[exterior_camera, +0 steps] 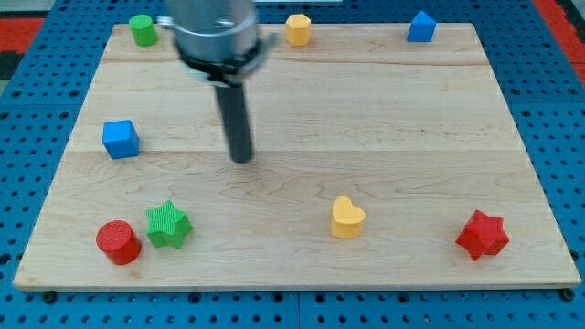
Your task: Push the heart above the red star
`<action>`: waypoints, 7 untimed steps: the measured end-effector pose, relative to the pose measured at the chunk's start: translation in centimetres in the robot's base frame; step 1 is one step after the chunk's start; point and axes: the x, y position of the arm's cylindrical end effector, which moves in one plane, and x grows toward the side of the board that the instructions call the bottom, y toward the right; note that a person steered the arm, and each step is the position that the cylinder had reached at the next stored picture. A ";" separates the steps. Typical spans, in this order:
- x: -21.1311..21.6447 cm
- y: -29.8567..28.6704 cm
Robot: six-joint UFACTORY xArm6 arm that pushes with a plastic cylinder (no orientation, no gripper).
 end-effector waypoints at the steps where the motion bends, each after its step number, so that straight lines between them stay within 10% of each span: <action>1: 2.1 7.5; 4: 12.0 13.8; 7: 7.0 10.2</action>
